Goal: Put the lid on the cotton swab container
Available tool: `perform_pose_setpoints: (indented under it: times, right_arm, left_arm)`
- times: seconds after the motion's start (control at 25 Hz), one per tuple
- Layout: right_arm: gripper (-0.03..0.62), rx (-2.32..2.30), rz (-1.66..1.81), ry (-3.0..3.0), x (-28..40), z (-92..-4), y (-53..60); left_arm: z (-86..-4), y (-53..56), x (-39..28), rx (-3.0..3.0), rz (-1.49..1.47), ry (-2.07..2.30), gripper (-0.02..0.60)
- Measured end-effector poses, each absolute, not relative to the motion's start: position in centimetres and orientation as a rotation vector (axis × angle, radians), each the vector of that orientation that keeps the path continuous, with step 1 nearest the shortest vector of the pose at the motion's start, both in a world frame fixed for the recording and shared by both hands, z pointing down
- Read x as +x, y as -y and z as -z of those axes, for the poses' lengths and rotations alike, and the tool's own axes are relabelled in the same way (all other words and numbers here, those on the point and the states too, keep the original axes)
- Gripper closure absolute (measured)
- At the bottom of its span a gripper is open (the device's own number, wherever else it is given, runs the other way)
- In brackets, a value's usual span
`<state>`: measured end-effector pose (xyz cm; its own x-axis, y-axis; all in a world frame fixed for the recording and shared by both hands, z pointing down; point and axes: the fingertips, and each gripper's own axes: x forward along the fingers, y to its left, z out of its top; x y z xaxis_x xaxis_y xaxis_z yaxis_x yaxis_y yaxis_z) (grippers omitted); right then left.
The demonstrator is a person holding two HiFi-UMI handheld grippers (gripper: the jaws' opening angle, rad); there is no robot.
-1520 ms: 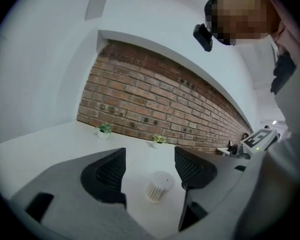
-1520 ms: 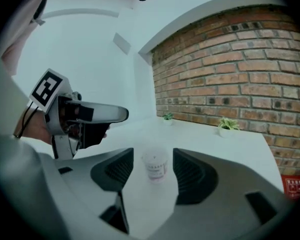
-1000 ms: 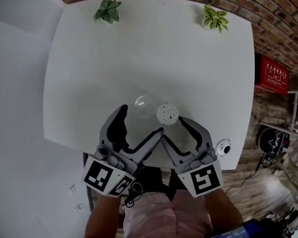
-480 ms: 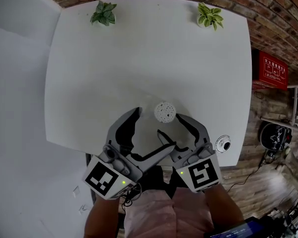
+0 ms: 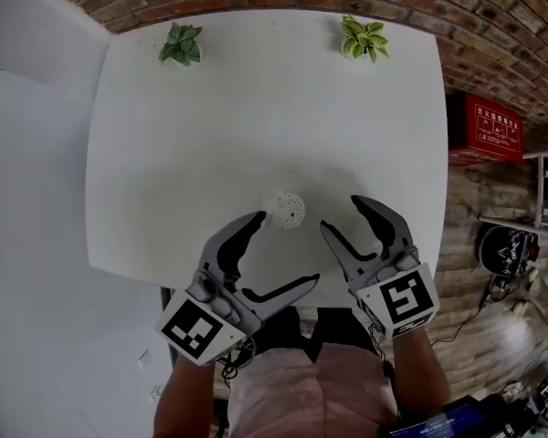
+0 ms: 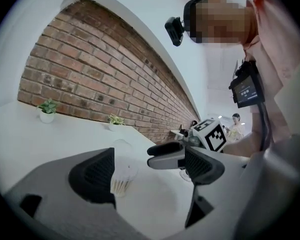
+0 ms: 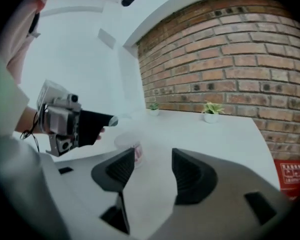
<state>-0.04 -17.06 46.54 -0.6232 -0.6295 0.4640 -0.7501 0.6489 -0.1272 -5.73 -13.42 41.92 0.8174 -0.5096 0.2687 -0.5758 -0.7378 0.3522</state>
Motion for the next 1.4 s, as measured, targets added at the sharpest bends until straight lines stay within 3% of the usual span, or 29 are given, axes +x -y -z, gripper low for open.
perform_pose_setpoints:
  times: [0.44, 1.4]
  right_arm:
    - [0.376, 1.181, -0.414, 2.605, -1.6, -41.8, 19.4]
    - [0.385, 1.022, -0.465, 2.569, -4.2, -45.0, 18.0]
  left_arm:
    - [-43.0, 12.4, -4.2, 2.589, -0.301, 0.744, 0.138]
    - [-43.7, 12.0, -3.8, 2.600, -0.314, 0.689, 0.141]
